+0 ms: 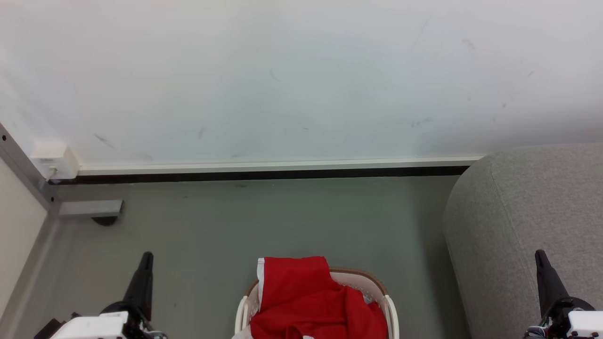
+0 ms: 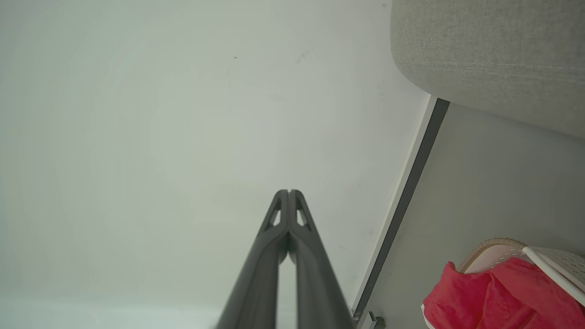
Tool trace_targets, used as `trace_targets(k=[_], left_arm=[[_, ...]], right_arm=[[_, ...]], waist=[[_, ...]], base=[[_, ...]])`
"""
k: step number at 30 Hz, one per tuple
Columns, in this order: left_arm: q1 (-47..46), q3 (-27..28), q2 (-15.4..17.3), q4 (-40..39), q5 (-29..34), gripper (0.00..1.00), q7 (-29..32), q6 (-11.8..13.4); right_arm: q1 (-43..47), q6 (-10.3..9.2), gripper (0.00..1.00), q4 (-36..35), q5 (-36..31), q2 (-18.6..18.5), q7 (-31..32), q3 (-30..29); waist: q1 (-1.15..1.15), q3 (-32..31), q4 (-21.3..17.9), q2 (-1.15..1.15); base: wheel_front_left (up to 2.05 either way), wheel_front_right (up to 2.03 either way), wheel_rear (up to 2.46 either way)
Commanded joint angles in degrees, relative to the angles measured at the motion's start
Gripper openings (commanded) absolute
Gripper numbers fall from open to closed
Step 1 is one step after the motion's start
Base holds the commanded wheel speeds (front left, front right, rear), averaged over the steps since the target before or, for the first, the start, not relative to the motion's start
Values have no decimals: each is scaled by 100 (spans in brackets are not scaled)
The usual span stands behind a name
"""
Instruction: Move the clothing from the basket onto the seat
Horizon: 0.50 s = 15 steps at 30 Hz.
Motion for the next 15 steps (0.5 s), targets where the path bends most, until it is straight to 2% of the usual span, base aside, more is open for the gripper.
trace_targets(k=[1,15], left_arm=[[-55,5,16,-20,-81,0,13,-13],[-55,5,16,-20,-81,0,13,-13]], right_arm=[[-77,-17,0,-21,-14,-32,7,-21],[-77,-17,0,-21,-14,-32,7,-21]], waist=[[0,0,0,0],[0,0,0,0]], base=[[0,0,0],[0,0,0]])
